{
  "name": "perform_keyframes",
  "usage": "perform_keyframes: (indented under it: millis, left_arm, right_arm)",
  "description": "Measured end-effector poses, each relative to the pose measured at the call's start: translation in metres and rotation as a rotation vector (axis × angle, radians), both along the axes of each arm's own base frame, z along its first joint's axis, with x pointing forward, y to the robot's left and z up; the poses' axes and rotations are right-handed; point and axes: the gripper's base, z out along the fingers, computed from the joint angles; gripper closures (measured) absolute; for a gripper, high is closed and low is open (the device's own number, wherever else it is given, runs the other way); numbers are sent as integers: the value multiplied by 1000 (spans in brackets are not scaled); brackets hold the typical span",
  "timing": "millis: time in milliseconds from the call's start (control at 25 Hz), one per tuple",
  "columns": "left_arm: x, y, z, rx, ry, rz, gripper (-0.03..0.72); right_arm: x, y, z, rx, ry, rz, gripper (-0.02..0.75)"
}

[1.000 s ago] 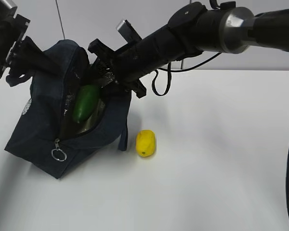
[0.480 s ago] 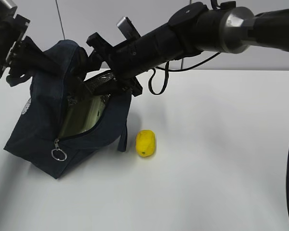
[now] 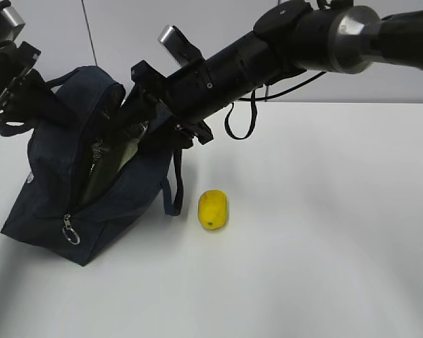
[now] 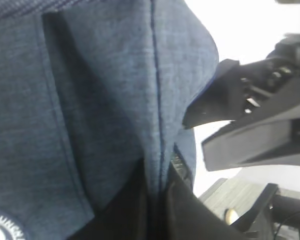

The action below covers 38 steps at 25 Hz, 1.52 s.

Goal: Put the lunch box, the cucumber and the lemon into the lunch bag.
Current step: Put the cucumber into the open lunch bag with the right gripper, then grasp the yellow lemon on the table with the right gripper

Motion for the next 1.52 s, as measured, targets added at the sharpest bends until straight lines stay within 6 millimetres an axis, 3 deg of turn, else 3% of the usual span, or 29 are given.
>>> perform_keyframes:
  millis: [360,520,720,1520]
  left_arm:
    - [-2,8,-8,121,27,-6,697]
    - [0,16,-13,217,32,45,697]
    - [2,19,-15,258,28,61,697]
    - [3,22,-16,296,11,62,697]
  right_arm:
    - [-13,-30,40,-387,-100,42,251]
    - [-11,-43,36,-627,-97,-58,251]
    - [-14,-39,32,-695,-86,-90,251]
    - [-5,-22,-56,-870,144,-179,221]
